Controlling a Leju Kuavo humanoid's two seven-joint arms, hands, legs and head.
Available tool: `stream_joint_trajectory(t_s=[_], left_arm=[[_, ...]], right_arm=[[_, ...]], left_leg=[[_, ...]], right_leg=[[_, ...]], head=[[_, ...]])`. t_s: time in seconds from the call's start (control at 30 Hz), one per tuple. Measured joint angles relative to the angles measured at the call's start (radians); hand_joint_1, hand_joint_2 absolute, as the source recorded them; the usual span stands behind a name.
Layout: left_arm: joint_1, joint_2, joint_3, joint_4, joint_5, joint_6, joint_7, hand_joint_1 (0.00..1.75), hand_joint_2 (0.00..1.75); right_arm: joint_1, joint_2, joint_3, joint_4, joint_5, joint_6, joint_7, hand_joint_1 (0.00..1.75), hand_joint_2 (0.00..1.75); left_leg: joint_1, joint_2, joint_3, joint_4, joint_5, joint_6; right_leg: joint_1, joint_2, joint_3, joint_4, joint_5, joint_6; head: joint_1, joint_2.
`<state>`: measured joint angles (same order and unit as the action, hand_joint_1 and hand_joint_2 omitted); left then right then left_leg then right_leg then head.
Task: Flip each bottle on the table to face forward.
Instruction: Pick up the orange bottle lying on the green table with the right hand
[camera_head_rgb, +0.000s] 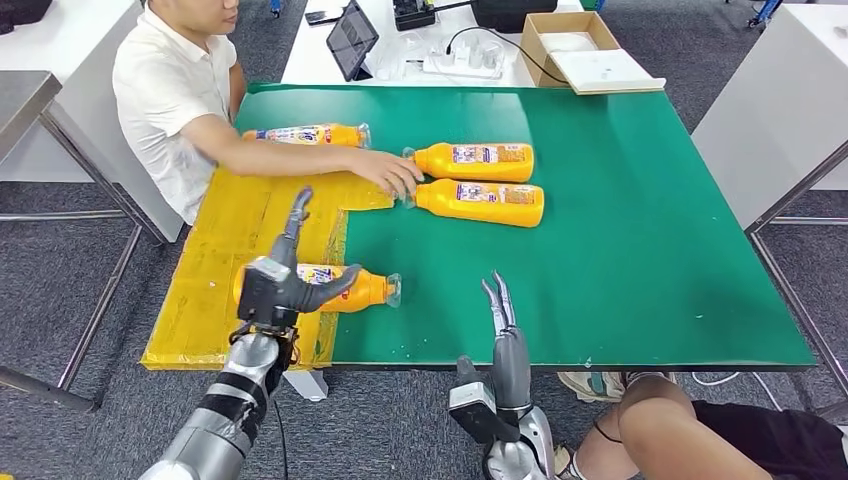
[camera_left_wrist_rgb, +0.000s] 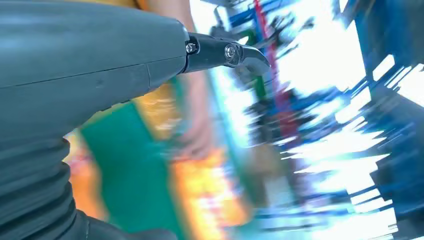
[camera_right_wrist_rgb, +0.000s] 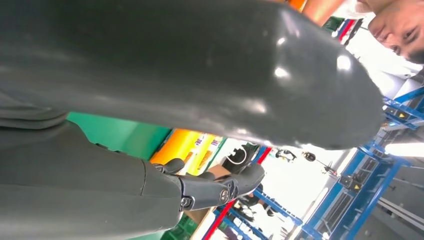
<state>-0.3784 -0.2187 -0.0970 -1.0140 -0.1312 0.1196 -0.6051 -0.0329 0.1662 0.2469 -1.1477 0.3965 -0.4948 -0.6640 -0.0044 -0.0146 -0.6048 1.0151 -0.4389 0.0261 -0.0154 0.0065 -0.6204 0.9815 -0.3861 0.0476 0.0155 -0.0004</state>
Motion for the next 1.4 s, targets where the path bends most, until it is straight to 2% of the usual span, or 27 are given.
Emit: stream_joint_trajectory(t_s=[0.1, 0.23, 0.37, 0.53, 0.67, 0.77, 0.87, 0.93, 1.03, 1.13, 1.2, 1.4], left_arm=[[0.102, -0.015, -0.019, -0.235, 0.224, -0.03, -0.003, 0.0, 1.75], [0.183, -0.02, -0.044, -0.425, 0.281, -0.037, 0.0, 0.0, 1.75], [0.213, -0.02, -0.055, -0.509, 0.291, -0.037, 0.0, 0.0, 1.75], [0.228, -0.02, -0.063, -0.554, 0.294, -0.037, 0.001, 0.0, 1.75], [0.242, -0.02, -0.064, -0.576, 0.351, -0.066, 0.003, 0.0, 1.75], [0.286, -0.021, -0.069, -0.612, 0.4, -0.081, 0.006, 0.0, 1.75], [0.369, -0.025, -0.085, -0.653, 0.389, -0.049, -0.002, 0.0, 1.75], [0.433, -0.028, -0.101, -0.672, 0.343, -0.01, -0.024, 0.0, 1.75], [0.501, -0.029, -0.132, -0.677, 0.237, 0.079, -0.025, 0.0, 1.75], [0.505, -0.029, -0.157, -0.633, 0.245, 0.119, 0.061, 0.0, 1.75], [0.485, -0.029, -0.165, -0.578, 0.263, 0.129, 0.087, 0.0, 1.75], [0.436, -0.03, -0.176, -0.479, 0.28, 0.124, 0.108, 0.0, 1.75]], right_arm=[[0.012, -0.003, 0.002, -0.009, 0.003, -0.029, -0.001, 0.0, 0.0], [0.02, -0.009, 0.003, -0.021, 0.0, -0.036, -0.002, 0.0, 0.0], [0.022, -0.012, 0.003, -0.028, 0.0, -0.037, -0.002, 0.0, 0.0], [0.022, -0.013, 0.003, -0.031, 0.0, -0.037, -0.002, 0.0, 0.0], [0.024, -0.015, 0.002, -0.037, 0.002, -0.05, -0.002, 0.0, 1.75], [0.031, -0.033, -0.002, -0.062, 0.061, -0.082, 0.02, 0.0, 1.75], [0.042, -0.089, -0.015, -0.081, 0.285, -0.115, 0.126, 0.0, 1.75], [0.055, -0.136, -0.032, -0.083, 0.4, -0.116, 0.189, 0.0, 1.75], [0.062, -0.203, -0.074, -0.078, 0.493, -0.113, 0.262, 0.0, 1.75], [0.028, -0.258, -0.126, -0.041, 0.536, -0.106, 0.29, 0.0, 1.75], [-0.019, -0.28, -0.146, 0.011, 0.547, -0.093, 0.289, 0.0, 1.75], [-0.15, -0.292, -0.147, 0.173, 0.573, -0.035, 0.314, 0.0, 1.75]], left_leg=[[0.0, -0.001, -0.001, 0.0, -0.001, -0.001], [0.0, -0.001, -0.002, 0.0, -0.001, -0.001], [0.0, -0.001, -0.002, 0.0, -0.001, -0.001], [0.0, -0.001, -0.001, 0.0, -0.001, -0.001], [0.0, -0.001, -0.002, 0.0, -0.001, -0.001], [0.0, -0.001, -0.002, 0.0, -0.002, -0.001], [-0.001, -0.001, -0.001, 0.0, -0.004, 0.001], [-0.001, -0.001, -0.002, 0.0, -0.005, 0.002], [-0.003, -0.002, -0.002, 0.0, -0.006, 0.003], [-0.004, -0.002, -0.002, 0.0, -0.006, 0.005], [-0.004, 0.0, -0.001, 0.0, -0.005, 0.005], [-0.003, 0.003, 0.0, 0.0, -0.004, 0.005]], right_leg=[[0.0, 0.0, -0.001, 0.0, -0.001, 0.001], [0.0, 0.0, -0.001, 0.0, -0.002, 0.002], [0.0, 0.0, -0.001, 0.0, -0.002, 0.002], [0.0, 0.0, -0.001, 0.0, -0.002, 0.002], [0.0, 0.0, -0.001, 0.0, -0.002, 0.002], [0.0, 0.0, -0.001, 0.0, -0.002, 0.002], [-0.001, 0.0, -0.001, -0.001, -0.003, 0.003], [-0.001, 0.0, -0.001, -0.002, -0.004, 0.004], [-0.003, 0.0, -0.001, -0.002, -0.004, 0.006], [-0.004, 0.0, 0.0, -0.002, -0.004, 0.006], [-0.004, 0.0, 0.0, -0.002, -0.002, 0.006], [-0.002, 0.0, 0.0, -0.002, -0.001, 0.005]], head=[[0.0, 0.0], [0.0, 0.0], [0.0, 0.0], [0.0, 0.0], [0.0, 0.0], [0.0, 0.0], [0.0, 0.0], [0.0, 0.0], [0.0, 0.0], [0.0, 0.0], [0.0, 0.0], [-0.001, 0.0]])
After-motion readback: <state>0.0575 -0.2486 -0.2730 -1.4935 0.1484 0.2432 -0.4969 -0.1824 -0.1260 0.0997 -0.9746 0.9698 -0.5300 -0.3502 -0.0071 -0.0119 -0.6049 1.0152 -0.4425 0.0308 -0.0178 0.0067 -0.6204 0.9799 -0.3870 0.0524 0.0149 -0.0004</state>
